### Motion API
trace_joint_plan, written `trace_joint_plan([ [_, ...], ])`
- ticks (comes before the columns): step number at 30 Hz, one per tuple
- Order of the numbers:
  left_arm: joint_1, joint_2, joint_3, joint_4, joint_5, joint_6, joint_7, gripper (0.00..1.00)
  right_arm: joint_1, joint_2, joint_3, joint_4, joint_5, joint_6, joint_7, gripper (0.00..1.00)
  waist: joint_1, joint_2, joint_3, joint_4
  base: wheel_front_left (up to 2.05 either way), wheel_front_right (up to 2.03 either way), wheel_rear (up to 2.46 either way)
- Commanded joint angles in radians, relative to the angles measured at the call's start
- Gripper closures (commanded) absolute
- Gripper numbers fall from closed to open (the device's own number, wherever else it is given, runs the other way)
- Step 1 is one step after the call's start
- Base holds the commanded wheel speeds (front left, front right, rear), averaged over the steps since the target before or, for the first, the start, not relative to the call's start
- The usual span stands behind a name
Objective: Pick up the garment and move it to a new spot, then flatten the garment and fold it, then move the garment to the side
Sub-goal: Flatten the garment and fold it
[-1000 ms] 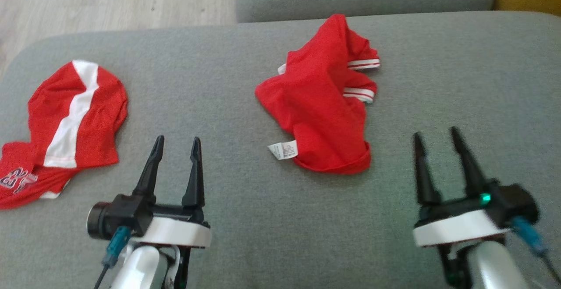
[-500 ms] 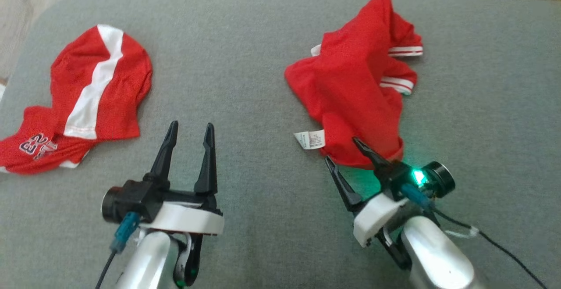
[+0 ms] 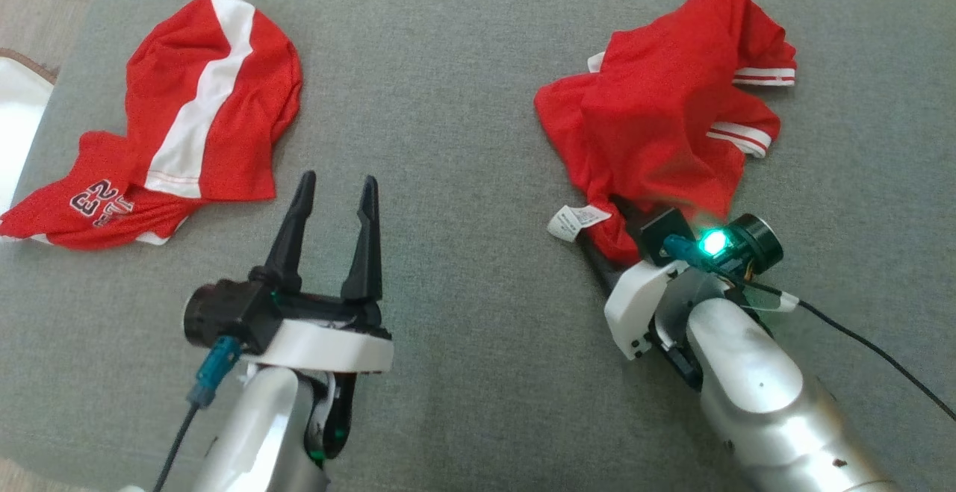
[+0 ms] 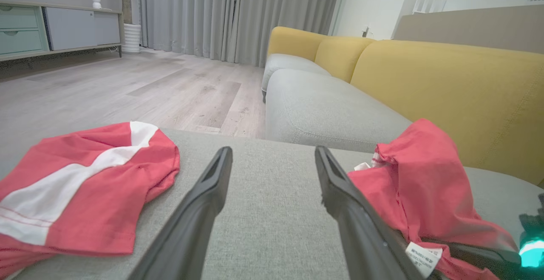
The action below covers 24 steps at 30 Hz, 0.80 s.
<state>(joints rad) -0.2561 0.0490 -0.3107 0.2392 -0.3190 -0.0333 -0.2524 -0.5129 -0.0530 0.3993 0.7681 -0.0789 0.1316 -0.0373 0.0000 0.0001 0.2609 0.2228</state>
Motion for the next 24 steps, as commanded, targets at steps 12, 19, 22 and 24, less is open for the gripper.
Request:
trace_joint_plan([
  [12, -0.020, 0.001, 0.046, -0.035, -0.011, 0.003, -0.009, 0.00, -0.019, 0.003, -0.038, -0.011, 0.076, -0.001, -0.095, 1.00, 0.0000, -0.0001, -0.058, -0.007, 0.00, 0.00, 0.00],
  [19, 0.013, 0.001, 0.028, -0.047, -0.034, 0.001, -0.009, 0.00, -0.104, 0.003, -0.107, -0.090, 0.128, -0.001, -0.170, 1.00, 0.0000, -0.0001, -0.125, 0.017, 0.00, 0.00, 0.00],
  [22, 0.025, 0.001, 0.021, -0.050, -0.027, 0.002, -0.009, 0.00, -0.146, 0.003, -0.119, -0.105, 0.140, -0.001, -0.176, 1.00, 0.0000, -0.0001, -0.150, 0.042, 0.00, 0.00, 0.00],
  [24, 0.036, 0.001, 0.023, -0.056, -0.036, 0.004, -0.009, 0.00, -0.185, 0.003, -0.111, -0.104, 0.144, -0.001, -0.171, 1.00, 0.0000, -0.0001, -0.164, 0.058, 0.00, 0.00, 0.00],
])
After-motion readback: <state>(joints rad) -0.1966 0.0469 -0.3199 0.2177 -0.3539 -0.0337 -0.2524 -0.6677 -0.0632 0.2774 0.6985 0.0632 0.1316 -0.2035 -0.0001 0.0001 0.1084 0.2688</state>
